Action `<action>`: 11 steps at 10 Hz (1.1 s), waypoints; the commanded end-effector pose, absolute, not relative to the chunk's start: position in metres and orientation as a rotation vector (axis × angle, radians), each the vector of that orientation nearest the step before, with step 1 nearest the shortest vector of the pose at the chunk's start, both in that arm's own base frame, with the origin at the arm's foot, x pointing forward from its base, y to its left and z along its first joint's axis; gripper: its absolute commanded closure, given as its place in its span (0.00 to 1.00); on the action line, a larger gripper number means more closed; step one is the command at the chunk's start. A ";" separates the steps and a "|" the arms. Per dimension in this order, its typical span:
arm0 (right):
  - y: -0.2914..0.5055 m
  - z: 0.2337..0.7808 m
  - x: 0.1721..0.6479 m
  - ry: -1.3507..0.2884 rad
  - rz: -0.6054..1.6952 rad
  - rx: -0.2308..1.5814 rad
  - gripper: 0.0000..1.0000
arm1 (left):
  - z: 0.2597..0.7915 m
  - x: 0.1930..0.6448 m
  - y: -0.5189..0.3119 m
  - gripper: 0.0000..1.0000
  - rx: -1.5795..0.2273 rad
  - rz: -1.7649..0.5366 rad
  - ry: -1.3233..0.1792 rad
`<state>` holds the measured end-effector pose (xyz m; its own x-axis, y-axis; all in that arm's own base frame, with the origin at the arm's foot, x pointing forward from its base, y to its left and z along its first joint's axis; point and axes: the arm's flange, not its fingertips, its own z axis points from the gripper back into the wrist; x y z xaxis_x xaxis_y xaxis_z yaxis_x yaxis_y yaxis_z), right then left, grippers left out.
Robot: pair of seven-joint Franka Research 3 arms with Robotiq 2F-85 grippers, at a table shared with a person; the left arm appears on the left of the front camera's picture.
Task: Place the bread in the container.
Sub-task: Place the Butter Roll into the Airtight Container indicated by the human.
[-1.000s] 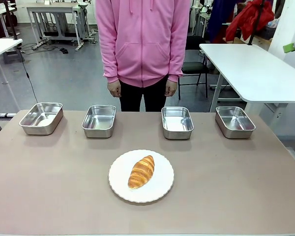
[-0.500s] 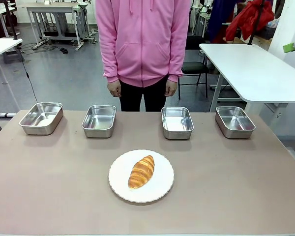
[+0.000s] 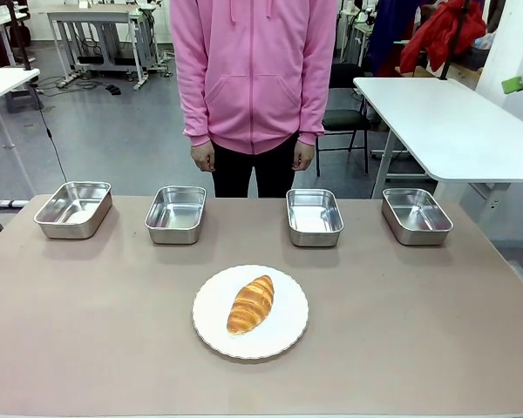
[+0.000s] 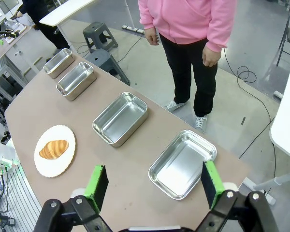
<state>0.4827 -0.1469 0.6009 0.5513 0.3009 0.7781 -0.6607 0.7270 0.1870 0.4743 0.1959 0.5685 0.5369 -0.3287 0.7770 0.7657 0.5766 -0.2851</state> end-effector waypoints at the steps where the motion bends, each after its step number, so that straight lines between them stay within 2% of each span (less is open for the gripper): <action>1: -0.146 0.601 0.483 -0.803 0.602 0.505 0.00 | 0.569 0.473 0.196 0.00 -0.672 -0.726 -0.744; 11: -0.146 0.601 0.483 -0.803 0.602 0.505 0.00 | 0.569 0.473 0.196 0.00 -0.672 -0.726 -0.744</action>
